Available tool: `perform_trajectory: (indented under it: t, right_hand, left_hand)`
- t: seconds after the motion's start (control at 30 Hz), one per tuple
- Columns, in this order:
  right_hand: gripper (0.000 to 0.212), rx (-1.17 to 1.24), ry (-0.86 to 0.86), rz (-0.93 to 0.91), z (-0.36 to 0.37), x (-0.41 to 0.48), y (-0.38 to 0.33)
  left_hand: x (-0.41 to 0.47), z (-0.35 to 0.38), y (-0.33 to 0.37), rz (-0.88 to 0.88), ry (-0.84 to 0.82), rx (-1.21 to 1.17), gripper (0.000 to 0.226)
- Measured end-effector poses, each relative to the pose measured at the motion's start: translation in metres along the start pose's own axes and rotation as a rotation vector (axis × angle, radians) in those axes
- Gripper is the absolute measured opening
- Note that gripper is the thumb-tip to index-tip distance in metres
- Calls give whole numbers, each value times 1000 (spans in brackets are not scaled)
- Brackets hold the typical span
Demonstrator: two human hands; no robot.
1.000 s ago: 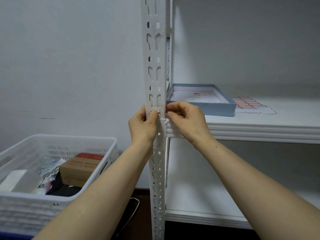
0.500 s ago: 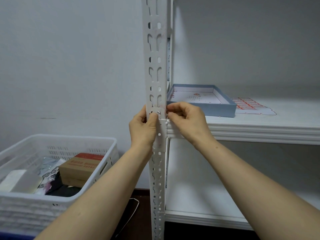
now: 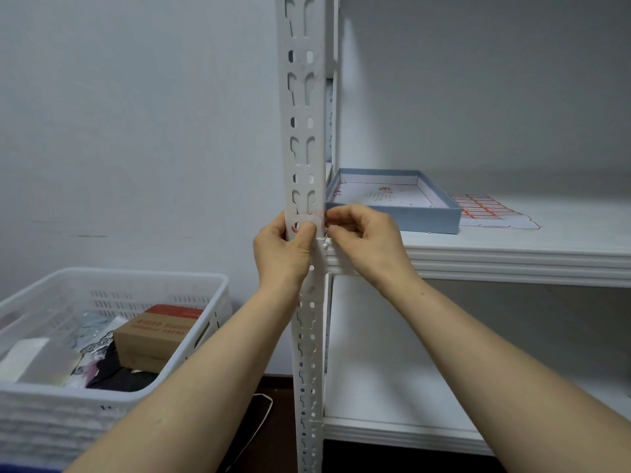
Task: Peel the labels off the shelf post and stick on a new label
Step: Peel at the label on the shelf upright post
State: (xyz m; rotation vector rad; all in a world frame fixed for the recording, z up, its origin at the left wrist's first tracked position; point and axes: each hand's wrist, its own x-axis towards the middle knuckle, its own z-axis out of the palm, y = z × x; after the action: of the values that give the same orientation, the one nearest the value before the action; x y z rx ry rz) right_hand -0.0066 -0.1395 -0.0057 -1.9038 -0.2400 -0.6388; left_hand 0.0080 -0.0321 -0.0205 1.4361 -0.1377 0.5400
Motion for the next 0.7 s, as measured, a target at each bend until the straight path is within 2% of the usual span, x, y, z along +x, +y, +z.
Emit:
perform_trajectory:
  t: [0.17,0.27,0.43,0.7]
  right_hand:
    - [20,-4,8,1,1,0,0]
    - [20,-15,3,1,0,0,0]
    - [20,-19,4,2,0,0,-2]
    - [20,-7,5,5,0,0,-1]
  left_hand:
    - [3,-2,0,2,-20,29,17]
    - [4,-5,0,9,-37,47,11]
    - [4,-8,0,23,-78,79,20]
    - [-2,-16,9,-46,-154,-43,24]
